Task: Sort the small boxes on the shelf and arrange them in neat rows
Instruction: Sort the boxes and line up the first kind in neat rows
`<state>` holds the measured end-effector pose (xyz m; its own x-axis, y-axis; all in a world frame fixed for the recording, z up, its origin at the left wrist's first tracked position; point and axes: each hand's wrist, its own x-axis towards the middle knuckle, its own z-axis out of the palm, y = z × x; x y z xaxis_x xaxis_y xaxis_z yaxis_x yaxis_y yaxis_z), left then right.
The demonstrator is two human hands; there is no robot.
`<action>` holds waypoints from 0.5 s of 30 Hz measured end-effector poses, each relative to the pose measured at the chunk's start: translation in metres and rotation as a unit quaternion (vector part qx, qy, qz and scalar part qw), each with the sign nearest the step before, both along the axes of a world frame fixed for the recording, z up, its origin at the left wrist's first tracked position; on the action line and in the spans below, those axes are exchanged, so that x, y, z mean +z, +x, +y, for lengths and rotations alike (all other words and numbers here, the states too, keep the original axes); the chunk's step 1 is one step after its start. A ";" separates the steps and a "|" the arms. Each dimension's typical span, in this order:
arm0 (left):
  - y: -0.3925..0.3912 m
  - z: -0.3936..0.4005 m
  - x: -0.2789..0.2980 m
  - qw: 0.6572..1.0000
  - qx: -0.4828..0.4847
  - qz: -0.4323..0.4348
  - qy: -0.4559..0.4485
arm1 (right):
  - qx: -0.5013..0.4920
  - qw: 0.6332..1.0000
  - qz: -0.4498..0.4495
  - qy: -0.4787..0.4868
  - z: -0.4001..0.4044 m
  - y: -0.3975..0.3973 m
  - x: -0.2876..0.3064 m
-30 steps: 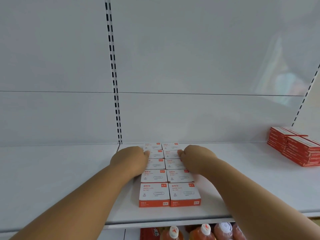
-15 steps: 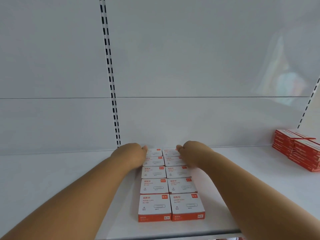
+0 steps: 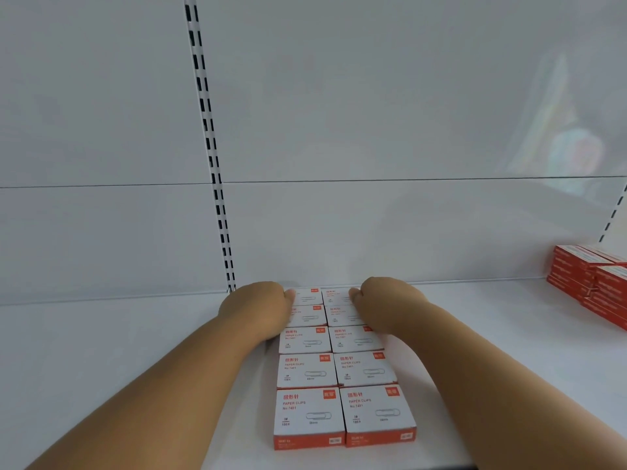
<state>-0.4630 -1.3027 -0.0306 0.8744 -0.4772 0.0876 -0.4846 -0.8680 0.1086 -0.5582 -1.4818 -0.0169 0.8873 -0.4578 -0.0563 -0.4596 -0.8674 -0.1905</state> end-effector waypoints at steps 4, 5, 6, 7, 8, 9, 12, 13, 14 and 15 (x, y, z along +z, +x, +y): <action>-0.002 0.002 0.001 1.000 0.002 0.008 -0.005 | -0.002 1.000 0.000 -0.002 0.002 -0.001 0.002; -0.003 0.002 0.002 1.000 0.003 0.013 -0.012 | -0.003 1.000 -0.001 0.003 0.001 -0.002 0.003; -0.005 0.003 0.003 1.000 0.004 0.019 -0.022 | -0.005 1.000 -0.004 0.011 0.000 -0.004 0.004; -0.007 0.005 0.005 0.999 0.008 0.023 -0.036 | -0.009 1.000 -0.010 0.018 0.000 -0.006 0.005; -0.010 0.007 0.007 0.998 0.011 0.024 -0.052 | -0.014 0.999 -0.017 0.023 0.000 -0.009 0.006; -0.014 0.010 0.011 0.998 0.015 0.020 -0.065 | -0.018 0.999 -0.024 0.021 -0.001 -0.014 0.007; -0.035 0.024 0.027 0.993 0.017 0.012 -0.118 | -0.026 0.996 -0.073 0.041 0.000 -0.037 0.015; -0.044 0.032 0.031 0.987 0.012 0.033 -0.154 | -0.024 0.994 -0.090 0.057 0.003 -0.049 0.018; -0.055 0.041 0.033 0.978 0.008 0.063 -0.199 | -0.017 0.993 -0.100 0.063 0.007 -0.063 0.021; -0.067 0.052 0.032 0.959 0.005 0.105 -0.263 | -0.012 0.993 -0.103 0.061 0.012 -0.078 0.022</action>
